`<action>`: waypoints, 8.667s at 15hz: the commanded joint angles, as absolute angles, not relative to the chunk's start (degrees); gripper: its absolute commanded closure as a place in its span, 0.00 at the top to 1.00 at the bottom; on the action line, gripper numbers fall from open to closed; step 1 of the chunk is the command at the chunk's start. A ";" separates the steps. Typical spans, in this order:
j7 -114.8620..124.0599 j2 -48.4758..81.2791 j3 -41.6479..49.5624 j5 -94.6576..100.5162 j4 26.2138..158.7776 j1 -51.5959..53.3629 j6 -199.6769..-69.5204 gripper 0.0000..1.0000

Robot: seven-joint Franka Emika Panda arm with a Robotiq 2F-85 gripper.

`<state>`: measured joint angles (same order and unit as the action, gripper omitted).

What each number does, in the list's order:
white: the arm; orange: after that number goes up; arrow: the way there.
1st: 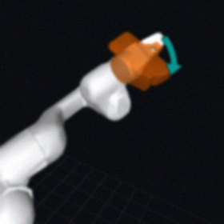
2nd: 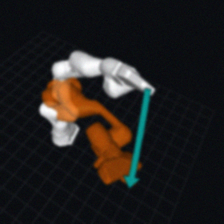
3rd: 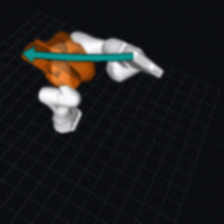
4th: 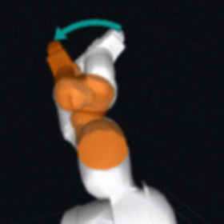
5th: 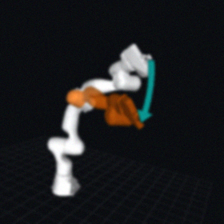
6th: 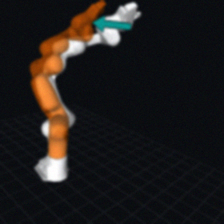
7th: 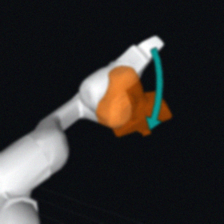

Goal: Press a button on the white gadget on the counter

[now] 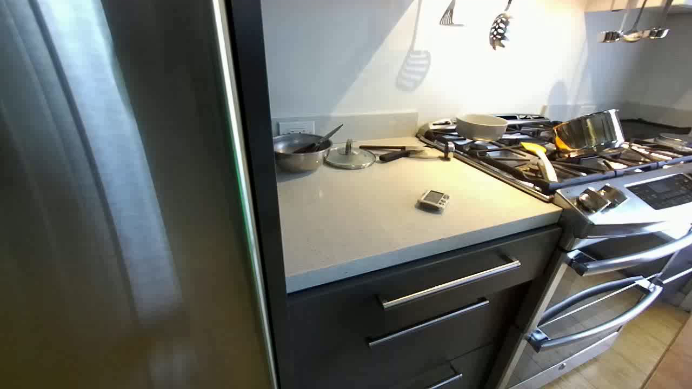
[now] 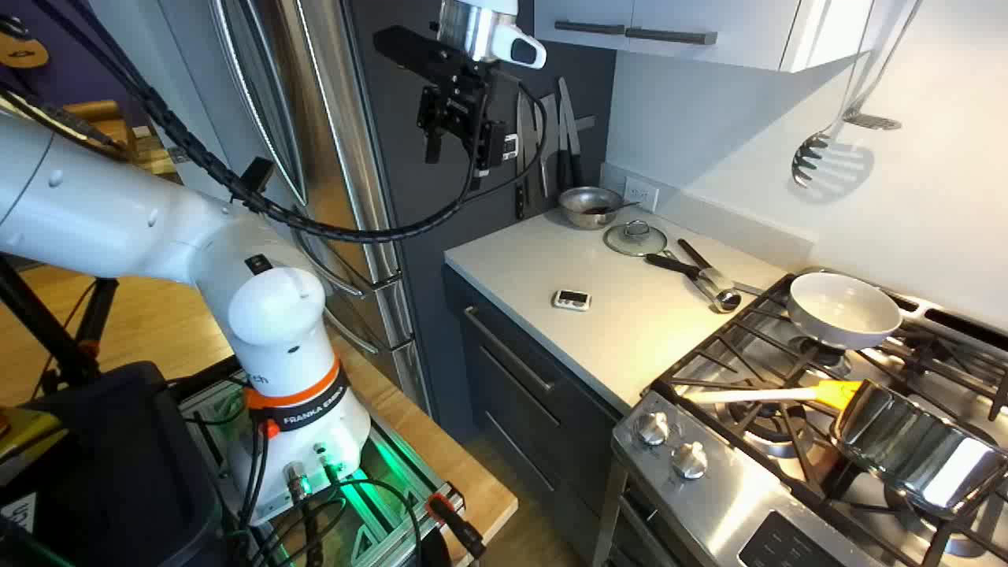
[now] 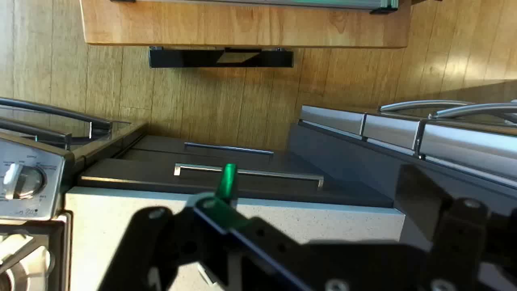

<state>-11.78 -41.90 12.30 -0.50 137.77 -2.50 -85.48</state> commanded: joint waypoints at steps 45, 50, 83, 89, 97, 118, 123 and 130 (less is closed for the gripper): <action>-46.47 -9.05 11.51 1.96 139.10 -2.08 -123.39 1.00; -46.47 -9.05 11.51 1.90 138.83 -2.09 -123.39 1.00; -43.78 11.00 5.69 -1.19 138.06 -7.68 -155.37 0.62; -43.97 15.45 3.53 -1.61 135.35 -9.48 -157.26 0.16; -45.00 19.16 0.03 -2.90 133.66 -12.75 -158.30 0.00; -46.48 24.89 -7.22 -7.33 130.85 -19.75 -162.18 0.00; -46.85 24.91 -8.16 -7.70 129.98 -20.92 -161.89 0.00; -47.75 21.70 -8.40 -6.80 130.82 -20.64 -161.32 0.00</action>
<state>-45.83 22.94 -7.82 -6.22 130.23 -19.99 -160.96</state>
